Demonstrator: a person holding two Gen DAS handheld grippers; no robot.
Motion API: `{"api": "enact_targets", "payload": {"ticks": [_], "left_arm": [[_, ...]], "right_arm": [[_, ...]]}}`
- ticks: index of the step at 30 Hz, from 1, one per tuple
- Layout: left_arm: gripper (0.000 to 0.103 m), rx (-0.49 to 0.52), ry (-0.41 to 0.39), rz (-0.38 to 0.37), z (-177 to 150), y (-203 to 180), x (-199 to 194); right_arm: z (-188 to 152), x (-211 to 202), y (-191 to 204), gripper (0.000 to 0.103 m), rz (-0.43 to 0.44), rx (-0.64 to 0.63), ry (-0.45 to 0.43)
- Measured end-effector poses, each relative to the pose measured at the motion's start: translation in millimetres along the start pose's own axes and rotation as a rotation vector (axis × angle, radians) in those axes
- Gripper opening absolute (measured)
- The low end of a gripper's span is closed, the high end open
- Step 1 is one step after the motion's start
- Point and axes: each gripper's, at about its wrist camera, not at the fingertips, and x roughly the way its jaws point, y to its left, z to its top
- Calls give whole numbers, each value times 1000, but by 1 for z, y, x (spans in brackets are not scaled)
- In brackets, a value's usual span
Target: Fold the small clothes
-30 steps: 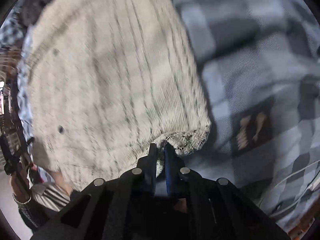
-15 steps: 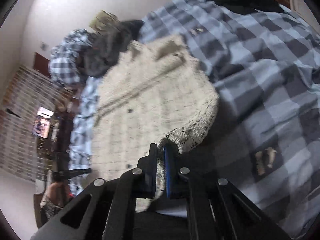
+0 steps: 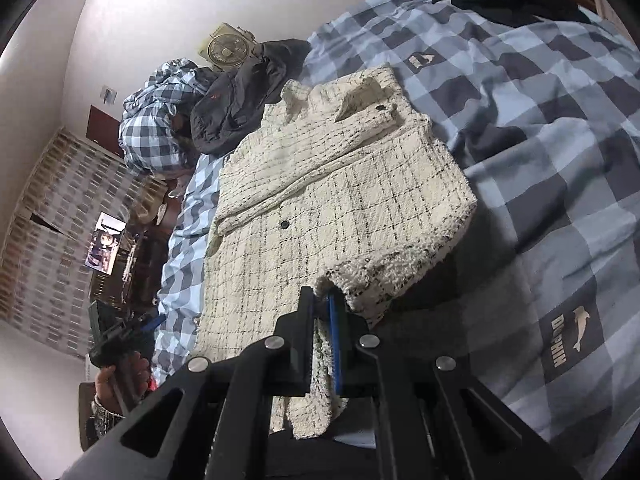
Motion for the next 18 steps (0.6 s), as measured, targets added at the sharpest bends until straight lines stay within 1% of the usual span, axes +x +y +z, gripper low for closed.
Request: {"api": "enact_targets", "payload": {"ticks": [1, 2, 3, 4, 5, 6, 7, 8, 9, 10, 11, 14, 16, 18], "left_arm": [[103, -84, 28, -221, 2, 9, 1], [103, -153, 22, -336, 5, 17, -1], [103, -187, -6, -332, 7, 22, -6], [103, -155, -40, -214, 9, 21, -10], [103, -63, -67, 2, 10, 14, -9], [103, -21, -47, 107, 9, 13, -2], [103, -26, -2, 151, 8, 14, 8], [103, -59, 87, 189, 6, 21, 21], [103, -70, 130, 208, 4, 24, 28], [103, -76, 161, 233, 2, 25, 34], [103, -80, 182, 278, 0, 27, 38], [103, -79, 212, 377, -4, 30, 41], [102, -85, 238, 375, -7, 30, 46], [102, -96, 269, 335, -8, 29, 51]], "right_arm": [[0, 0, 0, 4, -10, -5, -1], [0, -1, 1, 4, -12, -6, 4], [0, -1, 1, 4, -14, -7, 5], [-1, -3, 2, 4, -21, -11, 2], [-1, -4, 2, 4, -25, -15, 1], [-1, -6, 2, 4, -27, -12, 1], [0, -6, 1, 4, -32, -6, 1], [0, -7, 1, 4, -36, -1, 2], [0, -9, 1, 4, -40, 1, 5], [0, -9, 1, 4, -44, -2, 4], [-1, -11, 1, 4, -49, -4, 3], [-1, -14, 3, 4, -64, -7, 1], [-1, -14, 4, 4, -79, -11, 1], [-1, -13, 4, 4, -90, -12, 5]]}}
